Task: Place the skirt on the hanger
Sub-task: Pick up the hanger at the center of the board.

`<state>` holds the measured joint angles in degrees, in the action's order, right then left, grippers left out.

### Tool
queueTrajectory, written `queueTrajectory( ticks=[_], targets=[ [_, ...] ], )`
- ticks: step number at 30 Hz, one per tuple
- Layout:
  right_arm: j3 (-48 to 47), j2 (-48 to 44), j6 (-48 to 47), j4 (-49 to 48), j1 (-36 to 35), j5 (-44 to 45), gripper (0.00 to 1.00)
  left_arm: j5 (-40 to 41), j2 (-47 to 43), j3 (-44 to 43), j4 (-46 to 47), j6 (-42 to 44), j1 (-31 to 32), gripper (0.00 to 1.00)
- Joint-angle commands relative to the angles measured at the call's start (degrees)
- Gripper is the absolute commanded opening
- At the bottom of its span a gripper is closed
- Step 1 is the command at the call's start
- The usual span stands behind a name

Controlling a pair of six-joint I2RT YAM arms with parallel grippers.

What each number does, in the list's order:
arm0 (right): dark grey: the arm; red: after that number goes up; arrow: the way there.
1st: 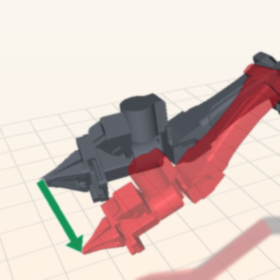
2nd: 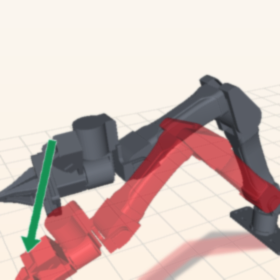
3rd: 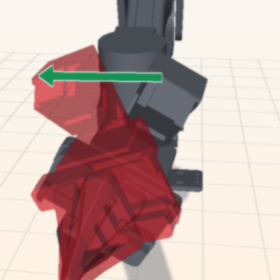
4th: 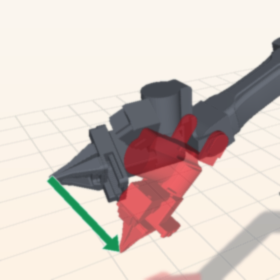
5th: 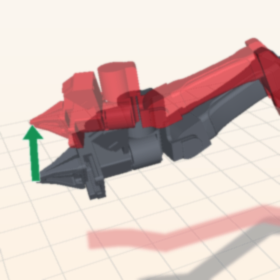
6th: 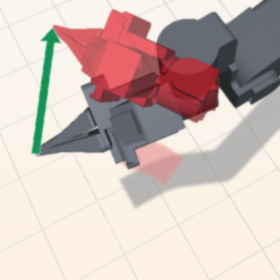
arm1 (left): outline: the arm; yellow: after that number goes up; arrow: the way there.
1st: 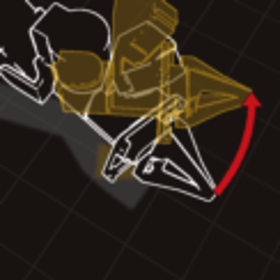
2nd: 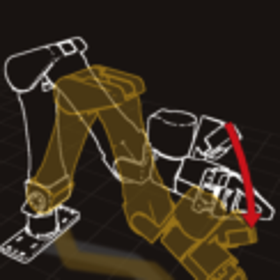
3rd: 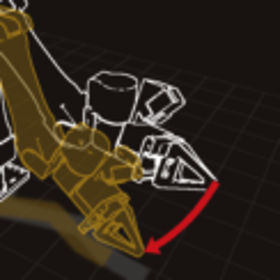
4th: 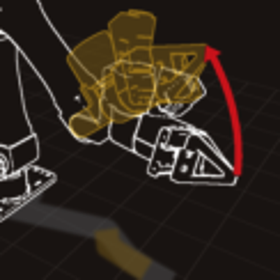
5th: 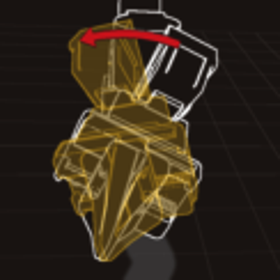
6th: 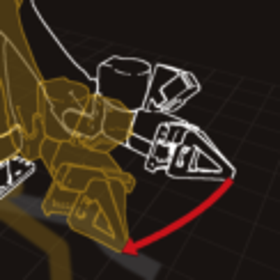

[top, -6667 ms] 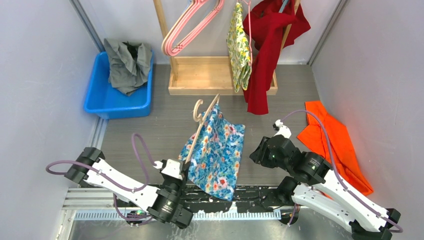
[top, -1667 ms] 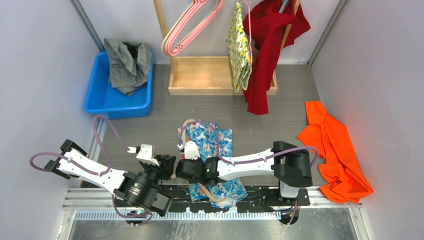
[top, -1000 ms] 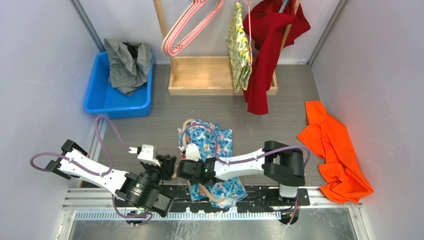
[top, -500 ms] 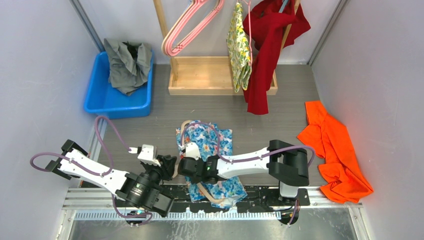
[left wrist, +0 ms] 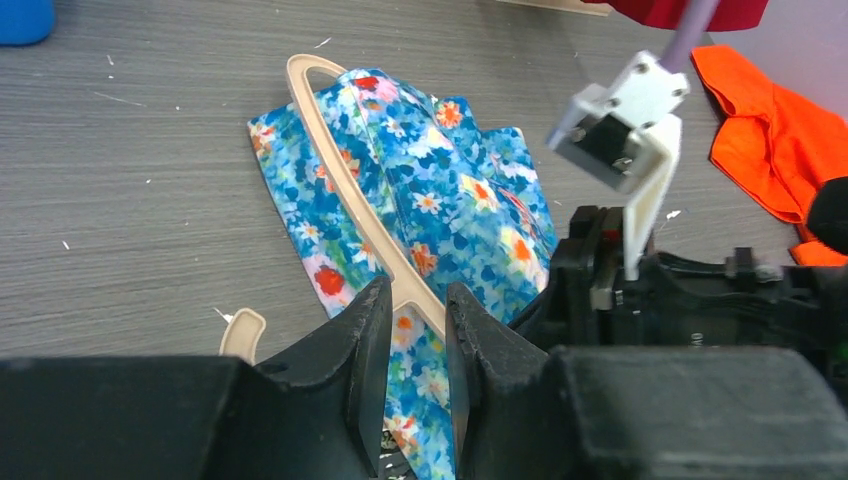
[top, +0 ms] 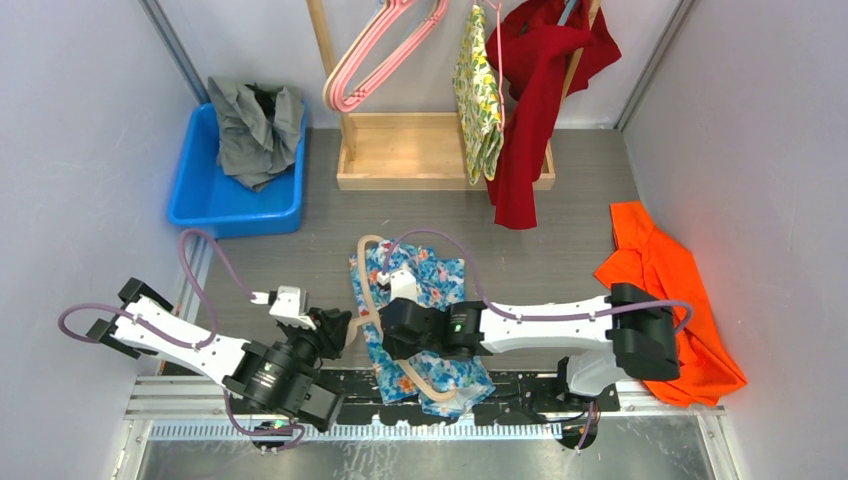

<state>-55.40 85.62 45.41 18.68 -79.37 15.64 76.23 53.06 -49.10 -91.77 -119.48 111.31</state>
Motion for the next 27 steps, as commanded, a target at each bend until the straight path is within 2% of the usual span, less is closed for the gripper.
queueTrajectory(
  ticks=[1,5,7,11,15,16,20,27],
  targets=[
    [1.0,-6.3,-1.2,-2.1,0.3,-0.4,0.14,2.3,-2.2,-2.3,-10.1,0.2,-0.1,0.28],
    [2.2,-10.2,-1.1,-1.2,0.3,0.4,0.14,1.8,-6.5,-2.8,-8.9,4.4,-0.1,0.33],
    [2.7,-12.0,-1.1,-0.8,0.4,0.8,0.14,1.5,-9.7,-2.4,-5.5,9.4,0.0,0.35],
    [3.8,-15.5,-1.3,-0.5,0.7,1.4,0.14,1.0,-19.6,0.8,4.6,19.5,-0.1,0.37],
    [5.2,-18.1,-1.3,-0.7,0.9,1.7,0.14,-0.2,-30.6,6.1,19.8,34.5,-0.1,0.41],
    [5.5,-18.6,-1.2,-0.7,1.0,1.9,0.14,-0.5,-33.1,7.3,22.7,36.6,-0.1,0.48],
    [6.0,-19.9,-1.3,-0.4,1.2,2.0,0.14,-1.4,-33.2,7.7,23.5,35.8,0.0,0.53],
    [5.8,-20.6,-1.7,-0.8,1.3,1.9,0.14,-2.0,-31.4,7.3,24.6,35.1,0.0,0.54]
  ],
)
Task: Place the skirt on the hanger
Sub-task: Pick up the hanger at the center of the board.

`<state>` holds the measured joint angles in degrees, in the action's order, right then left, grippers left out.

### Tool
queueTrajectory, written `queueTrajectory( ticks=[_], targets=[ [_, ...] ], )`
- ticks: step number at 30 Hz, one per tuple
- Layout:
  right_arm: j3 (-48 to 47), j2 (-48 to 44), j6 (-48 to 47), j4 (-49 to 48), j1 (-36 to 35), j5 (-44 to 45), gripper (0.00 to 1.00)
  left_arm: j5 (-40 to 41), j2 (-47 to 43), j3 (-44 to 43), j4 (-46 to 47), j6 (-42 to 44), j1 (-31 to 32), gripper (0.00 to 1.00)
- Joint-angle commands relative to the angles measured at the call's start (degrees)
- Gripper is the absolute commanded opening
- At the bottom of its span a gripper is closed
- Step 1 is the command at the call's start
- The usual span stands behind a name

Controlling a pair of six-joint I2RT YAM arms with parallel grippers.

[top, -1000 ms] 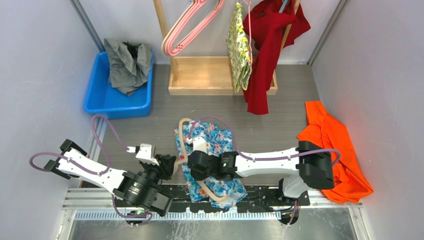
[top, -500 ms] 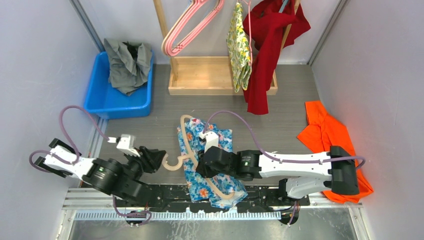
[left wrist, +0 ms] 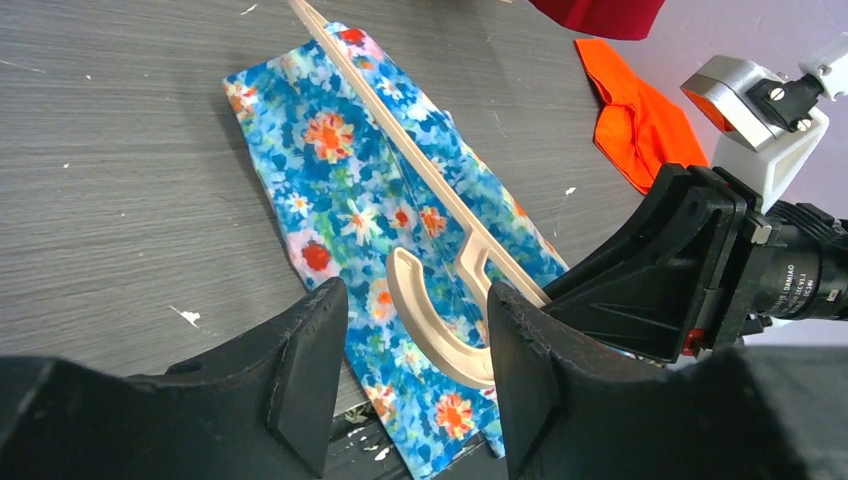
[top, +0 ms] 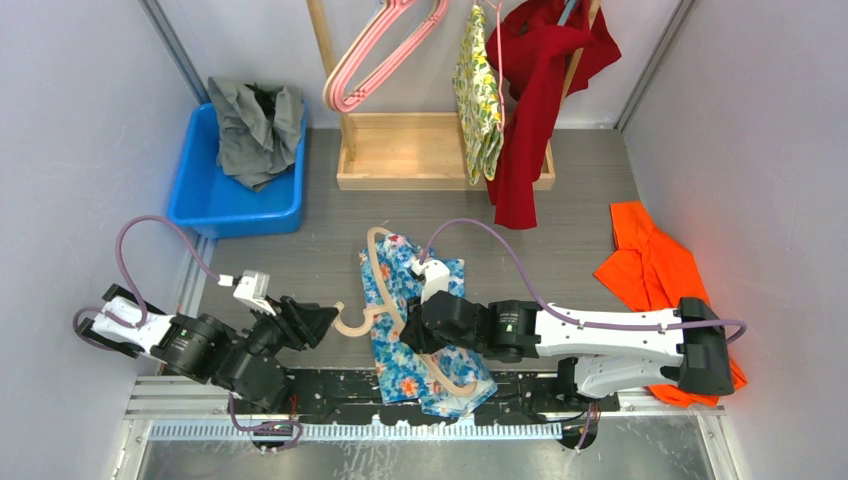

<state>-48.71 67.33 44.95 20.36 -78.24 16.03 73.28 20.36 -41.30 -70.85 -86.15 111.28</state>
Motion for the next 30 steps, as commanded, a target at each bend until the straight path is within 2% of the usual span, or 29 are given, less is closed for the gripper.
queueTrajectory(
  ticks=[1,19,22,30],
  targets=[
    [-1.0,-2.4,-1.3,-2.5,0.2,1.6,0.13,0.8,1.6,-0.4,4.0,1.7,0.0,0.55],
    [-1.4,-5.2,-1.9,-4.2,0.1,1.5,0.13,-0.3,12.2,-0.7,5.4,-8.7,0.0,0.54],
    [-0.6,-5.7,-1.6,-4.9,0.1,1.5,0.13,0.5,12.4,-0.4,7.3,-8.8,0.0,0.46],
    [0.3,-5.9,-1.6,-5.4,-0.3,1.6,0.12,2.0,13.0,-0.5,9.7,-10.0,-0.1,0.16]
  ],
)
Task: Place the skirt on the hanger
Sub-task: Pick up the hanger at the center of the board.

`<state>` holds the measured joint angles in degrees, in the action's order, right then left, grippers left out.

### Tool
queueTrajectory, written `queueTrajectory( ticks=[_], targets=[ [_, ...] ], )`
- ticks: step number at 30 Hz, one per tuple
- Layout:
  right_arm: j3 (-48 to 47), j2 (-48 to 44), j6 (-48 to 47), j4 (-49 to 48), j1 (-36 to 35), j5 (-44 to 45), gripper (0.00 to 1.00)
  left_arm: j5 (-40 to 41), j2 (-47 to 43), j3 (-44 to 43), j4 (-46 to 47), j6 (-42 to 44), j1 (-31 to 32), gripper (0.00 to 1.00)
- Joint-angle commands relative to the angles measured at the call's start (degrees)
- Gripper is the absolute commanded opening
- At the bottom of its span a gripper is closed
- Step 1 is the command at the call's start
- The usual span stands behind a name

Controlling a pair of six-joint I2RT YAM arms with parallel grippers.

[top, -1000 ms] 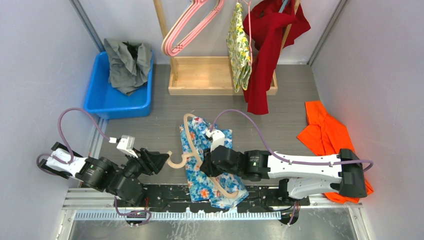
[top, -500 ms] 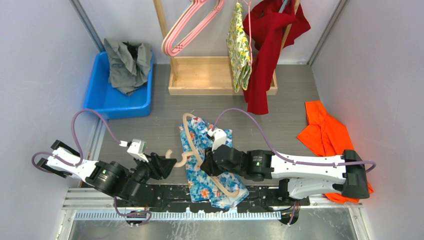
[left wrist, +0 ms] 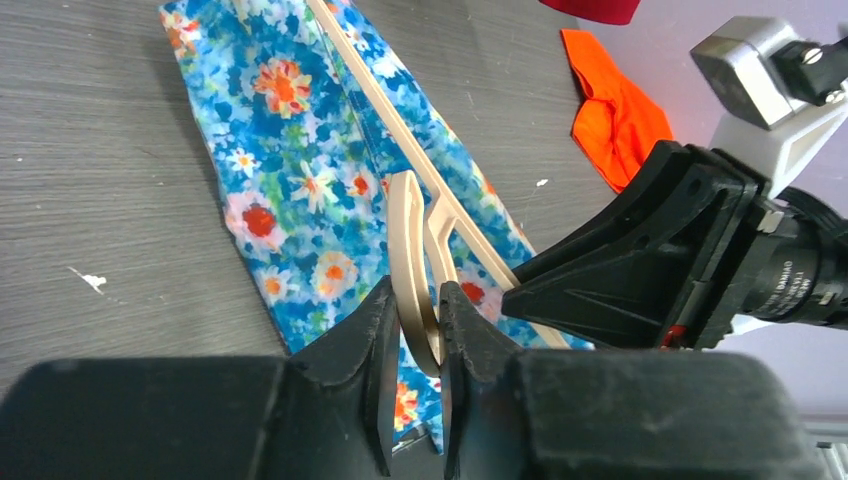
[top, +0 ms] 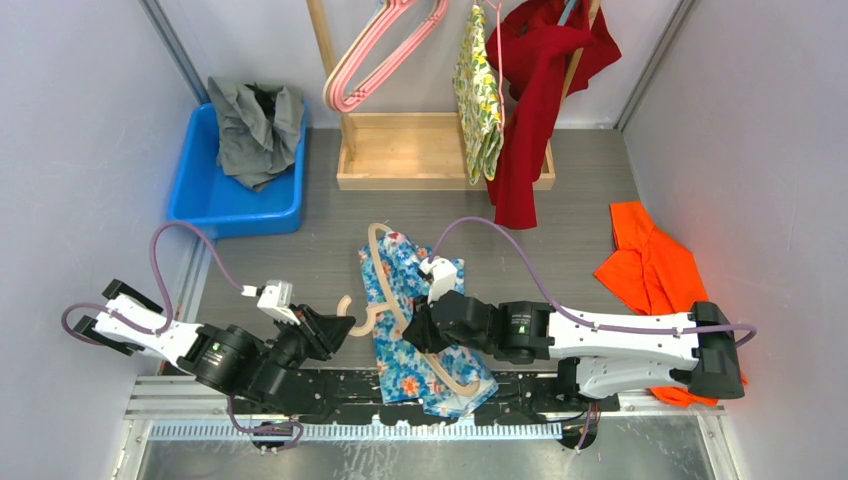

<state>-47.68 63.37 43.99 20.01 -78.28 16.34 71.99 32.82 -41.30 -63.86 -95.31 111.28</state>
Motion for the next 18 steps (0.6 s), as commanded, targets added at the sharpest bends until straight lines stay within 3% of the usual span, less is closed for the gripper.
queueTrajectory(
  ticks=[1,3,9,13,18],
  targets=[
    [-0.7,-1.9,-0.7,-5.2,-0.4,1.3,0.12,3.3,0.7,-0.7,2.8,-0.8,-0.1,0.13],
    [-0.8,-1.8,-0.8,-5.1,-0.4,3.3,0.12,3.3,1.4,-1.2,2.9,-0.8,-0.1,0.0],
    [-0.3,-3.5,-0.7,-3.2,-0.7,5.6,0.17,3.1,7.1,-6.6,1.5,0.7,-1.4,0.0],
    [0.1,-6.4,0.0,1.7,-1.2,10.6,0.31,2.6,14.2,-12.8,-0.5,2.5,-3.6,0.0],
    [0.4,-10.5,1.7,11.0,-3.1,19.1,0.4,0.5,20.5,-19.6,7.0,13.8,-8.2,0.0]
  ],
)
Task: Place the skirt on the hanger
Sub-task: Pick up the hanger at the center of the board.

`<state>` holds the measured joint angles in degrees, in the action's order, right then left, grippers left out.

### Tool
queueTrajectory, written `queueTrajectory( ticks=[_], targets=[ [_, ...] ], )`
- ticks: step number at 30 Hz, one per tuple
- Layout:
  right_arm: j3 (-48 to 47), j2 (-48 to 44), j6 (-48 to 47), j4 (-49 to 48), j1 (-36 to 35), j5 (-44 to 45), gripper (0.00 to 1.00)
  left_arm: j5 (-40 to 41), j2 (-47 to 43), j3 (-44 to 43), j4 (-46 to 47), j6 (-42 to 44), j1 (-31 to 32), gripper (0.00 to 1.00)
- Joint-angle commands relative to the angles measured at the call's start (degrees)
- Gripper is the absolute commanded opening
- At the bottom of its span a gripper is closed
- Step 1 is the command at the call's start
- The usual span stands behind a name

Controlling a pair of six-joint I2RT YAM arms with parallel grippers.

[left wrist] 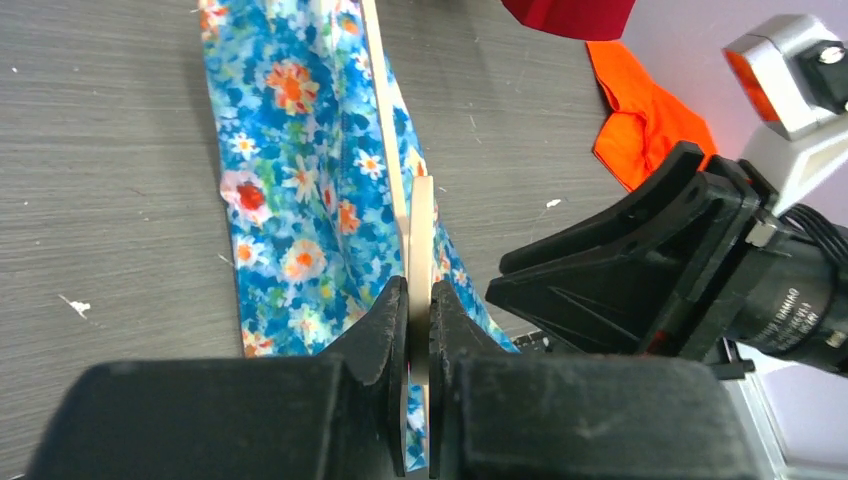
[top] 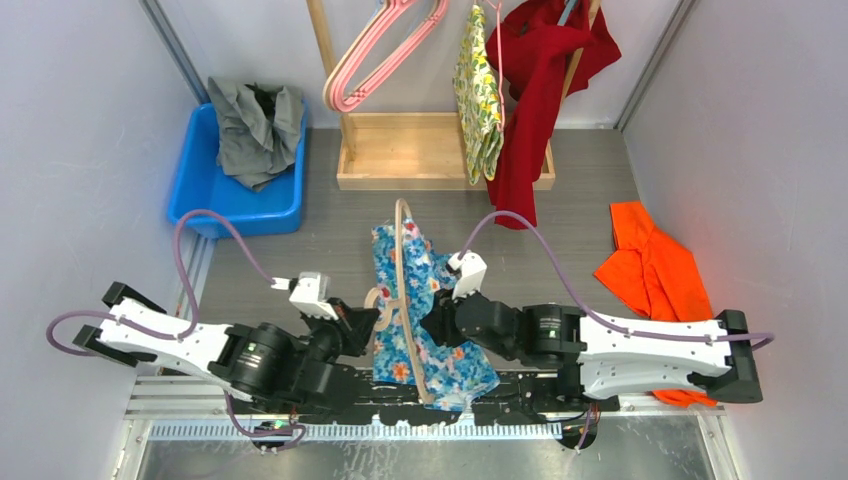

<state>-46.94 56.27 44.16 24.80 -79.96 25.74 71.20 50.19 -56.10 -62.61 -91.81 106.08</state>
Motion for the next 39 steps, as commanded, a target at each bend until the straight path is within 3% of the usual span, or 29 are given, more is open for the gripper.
queueTrajectory(
  ticks=[1,6,10,15,19,24,32,39],
  targets=[
    [-0.4,-3.9,1.8,7.8,-2.1,11.5,0.41,0.0,4.1,-5.5,8.6,13.5,-4.6,0.0],
    [-2.2,-3.9,4.6,16.1,-9.6,24.8,0.42,-8.9,6.9,-5.6,24.6,27.4,-13.4,0.0],
    [-5.2,-0.3,12.0,23.0,-19.4,37.7,0.41,-14.4,12.0,-9.6,27.0,30.2,-19.5,0.0],
    [-11.7,10.8,27.4,35.4,-29.3,51.5,0.44,-18.2,16.8,-15.8,27.2,31.8,-23.5,0.0],
    [-13.6,17.4,38.7,41.0,-31.2,55.0,0.48,-19.4,17.9,-17.9,26.4,32.2,-24.6,0.0],
    [-9.6,16.3,55.3,47.2,-30.5,54.0,0.54,-19.6,17.3,-18.3,25.6,32.1,-24.7,0.0],
    [-1.0,9.1,40.3,28.9,-26.3,49.3,0.56,-19.1,17.0,-18.4,25.3,32.5,-24.8,0.0],
    [-2.3,12.9,35.8,24.5,-24.5,47.6,0.56,-18.9,17.3,-18.5,25.7,32.5,-24.9,0.0]
  ],
)
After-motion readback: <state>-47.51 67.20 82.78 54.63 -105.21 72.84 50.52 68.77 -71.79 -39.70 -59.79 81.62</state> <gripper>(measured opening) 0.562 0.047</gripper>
